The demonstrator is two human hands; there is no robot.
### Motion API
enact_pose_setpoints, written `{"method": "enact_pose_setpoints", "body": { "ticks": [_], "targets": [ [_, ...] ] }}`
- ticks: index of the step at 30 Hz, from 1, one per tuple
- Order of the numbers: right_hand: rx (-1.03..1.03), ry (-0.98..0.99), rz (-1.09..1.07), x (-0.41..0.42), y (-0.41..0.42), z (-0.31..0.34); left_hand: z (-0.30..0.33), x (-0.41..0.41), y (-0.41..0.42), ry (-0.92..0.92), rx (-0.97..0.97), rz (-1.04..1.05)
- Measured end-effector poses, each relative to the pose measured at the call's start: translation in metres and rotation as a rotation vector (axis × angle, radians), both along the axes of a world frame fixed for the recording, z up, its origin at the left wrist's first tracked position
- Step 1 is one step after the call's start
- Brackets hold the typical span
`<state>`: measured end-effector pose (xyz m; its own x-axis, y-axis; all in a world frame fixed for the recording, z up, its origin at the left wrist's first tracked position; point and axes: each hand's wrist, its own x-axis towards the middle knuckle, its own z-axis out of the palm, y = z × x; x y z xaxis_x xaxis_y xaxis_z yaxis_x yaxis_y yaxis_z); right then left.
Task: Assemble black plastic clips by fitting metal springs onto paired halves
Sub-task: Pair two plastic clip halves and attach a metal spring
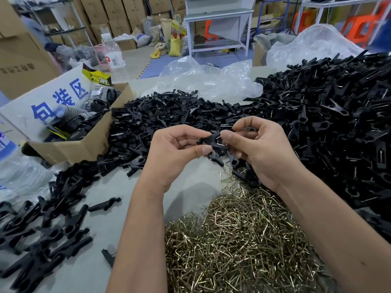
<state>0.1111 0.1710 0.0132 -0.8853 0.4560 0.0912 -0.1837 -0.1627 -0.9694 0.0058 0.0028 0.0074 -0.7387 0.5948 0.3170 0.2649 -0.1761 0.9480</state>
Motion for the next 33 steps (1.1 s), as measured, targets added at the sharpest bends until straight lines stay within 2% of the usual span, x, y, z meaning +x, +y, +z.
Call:
{"method": "enact_pose_setpoints", "body": {
  "ticks": [6, 10, 16, 20, 26, 33],
  "targets": [
    [-0.277, -0.107, 0.354, 0.002, -0.006, 0.001, -0.002, -0.001, 0.002, -0.037, 0.078, -0.023],
    [-0.406, -0.088, 0.457, 0.003, -0.003, -0.001, -0.001, 0.0, 0.001, -0.074, 0.084, -0.055],
    [-0.718, -0.065, 0.682, 0.003, 0.001, -0.003, 0.003, 0.001, 0.0, -0.074, 0.099, -0.042],
    [-0.79, -0.094, 0.718, 0.002, -0.002, 0.0, 0.002, 0.0, -0.004, -0.054, 0.11, -0.056],
    [-1.016, -0.104, 0.749, 0.001, 0.001, 0.002, 0.004, 0.002, -0.004, -0.014, 0.031, 0.03],
    [-0.959, -0.143, 0.681, 0.003, 0.007, 0.002, 0.008, 0.009, 0.002, 0.041, -0.012, 0.065]
  ]
}}
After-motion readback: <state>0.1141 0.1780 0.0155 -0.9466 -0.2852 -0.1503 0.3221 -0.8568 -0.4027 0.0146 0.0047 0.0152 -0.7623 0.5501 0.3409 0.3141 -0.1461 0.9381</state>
